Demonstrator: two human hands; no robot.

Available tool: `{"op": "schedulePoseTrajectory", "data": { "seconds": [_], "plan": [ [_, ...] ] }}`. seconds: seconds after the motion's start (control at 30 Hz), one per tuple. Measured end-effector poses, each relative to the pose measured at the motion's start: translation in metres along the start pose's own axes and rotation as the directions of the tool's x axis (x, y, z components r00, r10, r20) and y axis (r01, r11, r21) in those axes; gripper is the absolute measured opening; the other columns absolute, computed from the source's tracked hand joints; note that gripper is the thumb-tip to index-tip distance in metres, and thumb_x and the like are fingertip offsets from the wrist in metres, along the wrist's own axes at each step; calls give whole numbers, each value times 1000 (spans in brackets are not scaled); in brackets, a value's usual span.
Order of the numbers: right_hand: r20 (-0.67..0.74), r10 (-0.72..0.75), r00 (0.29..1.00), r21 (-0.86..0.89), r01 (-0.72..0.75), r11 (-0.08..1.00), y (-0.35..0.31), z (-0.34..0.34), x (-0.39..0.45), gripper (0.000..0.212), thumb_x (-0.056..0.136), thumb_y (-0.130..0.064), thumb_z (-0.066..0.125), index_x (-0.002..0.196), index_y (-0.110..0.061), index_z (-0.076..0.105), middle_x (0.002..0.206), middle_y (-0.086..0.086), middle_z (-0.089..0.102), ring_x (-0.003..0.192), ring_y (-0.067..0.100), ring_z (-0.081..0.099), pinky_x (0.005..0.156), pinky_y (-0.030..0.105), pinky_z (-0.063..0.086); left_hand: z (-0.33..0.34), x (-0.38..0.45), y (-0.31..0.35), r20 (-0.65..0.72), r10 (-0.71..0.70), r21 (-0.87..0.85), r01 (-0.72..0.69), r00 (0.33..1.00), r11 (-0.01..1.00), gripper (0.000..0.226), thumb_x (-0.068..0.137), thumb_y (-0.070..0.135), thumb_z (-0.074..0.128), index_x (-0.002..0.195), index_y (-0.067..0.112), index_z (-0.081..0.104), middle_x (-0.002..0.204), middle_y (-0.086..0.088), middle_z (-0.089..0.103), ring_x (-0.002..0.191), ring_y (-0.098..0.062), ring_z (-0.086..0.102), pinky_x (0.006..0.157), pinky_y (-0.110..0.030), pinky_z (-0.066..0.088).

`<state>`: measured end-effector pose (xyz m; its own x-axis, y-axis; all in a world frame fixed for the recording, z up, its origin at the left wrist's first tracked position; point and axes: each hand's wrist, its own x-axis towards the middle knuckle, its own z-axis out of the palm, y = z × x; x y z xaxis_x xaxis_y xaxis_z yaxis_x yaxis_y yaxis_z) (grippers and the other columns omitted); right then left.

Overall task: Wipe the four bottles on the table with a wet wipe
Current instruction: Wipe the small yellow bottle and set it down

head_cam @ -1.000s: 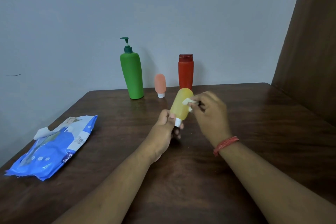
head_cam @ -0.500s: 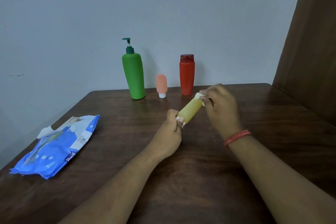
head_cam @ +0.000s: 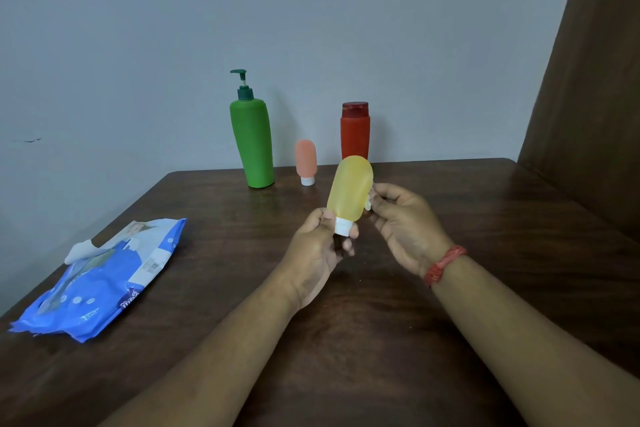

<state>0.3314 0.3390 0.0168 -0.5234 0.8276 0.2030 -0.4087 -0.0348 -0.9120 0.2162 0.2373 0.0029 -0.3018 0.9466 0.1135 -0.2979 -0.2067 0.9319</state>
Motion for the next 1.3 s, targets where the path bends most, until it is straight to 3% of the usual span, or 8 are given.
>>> {"op": "schedulePoseTrajectory", "data": {
  "seconds": [0.2, 0.4, 0.5, 0.7, 0.83, 0.93, 1.07, 1.3],
  "plan": [
    [40, -45, 998, -290, 55, 956, 11, 6, -3, 17, 97, -5, 60, 97, -11, 75, 89, 4, 74, 82, 14, 65, 77, 27, 55, -2, 7, 0, -144, 38, 27, -35, 989, 999, 21, 109, 15, 34, 120, 3, 47, 77, -7, 63, 67, -14, 49, 67, -29, 42],
    [27, -140, 990, -430, 138, 892, 9, 7, -5, 17, 98, -6, 59, 98, -11, 75, 82, 3, 73, 70, 8, 63, 71, 27, 54, -5, 4, -6, -74, 201, 468, -144, 977, 872, 26, 108, 33, 33, 116, 11, 44, 87, 0, 70, 74, -8, 62, 73, -25, 50],
    [14, -165, 986, -487, 151, 860, 9, 9, -4, 17, 99, -14, 59, 105, -18, 75, 95, -4, 75, 88, 9, 69, 80, 31, 58, -5, 3, -5, -28, 213, 602, -154, 977, 784, 30, 100, 45, 47, 124, 27, 45, 111, 12, 66, 100, 1, 62, 84, -19, 48],
    [55, -173, 983, -562, 174, 809, 10, 14, -8, 11, 96, -18, 64, 100, -22, 73, 90, -6, 74, 81, 12, 69, 74, 32, 60, -13, 10, -3, -222, 263, 484, -128, 939, 866, 18, 100, 41, 56, 117, 35, 57, 114, 10, 70, 108, -9, 65, 100, -40, 52],
    [74, -77, 994, -479, 103, 872, 19, 23, -15, 7, 94, -12, 67, 95, -15, 72, 88, 1, 76, 81, 15, 71, 76, 31, 59, -14, 11, 1, -306, 291, 403, -153, 907, 902, 21, 102, 33, 55, 119, 22, 62, 109, 4, 73, 102, -9, 69, 92, -32, 53],
    [-25, 23, 999, -180, -28, 983, 21, 28, -17, 9, 96, -4, 62, 99, -6, 70, 95, 7, 76, 91, 19, 74, 78, 27, 58, -12, 10, 2, -246, 306, 473, -162, 920, 866, 17, 100, 34, 58, 116, 29, 62, 108, 10, 71, 101, 0, 66, 87, -21, 49],
    [-85, 158, 984, 179, -140, 974, 20, 26, -15, 11, 95, 4, 58, 100, 3, 68, 105, 16, 74, 96, 20, 73, 76, 24, 58, -10, 10, 0, -197, 290, 513, -154, 937, 844, 18, 99, 34, 61, 116, 30, 60, 108, 15, 69, 99, 8, 62, 83, -15, 46],
    [-54, 218, 974, 240, -200, 950, 18, 27, -14, 9, 94, 7, 58, 98, 5, 65, 110, 21, 71, 93, 22, 73, 72, 26, 59, -17, 13, 1, -198, 291, 522, -151, 936, 840, 18, 98, 34, 62, 116, 31, 61, 110, 15, 69, 103, 4, 62, 86, -17, 47]
  ]
}}
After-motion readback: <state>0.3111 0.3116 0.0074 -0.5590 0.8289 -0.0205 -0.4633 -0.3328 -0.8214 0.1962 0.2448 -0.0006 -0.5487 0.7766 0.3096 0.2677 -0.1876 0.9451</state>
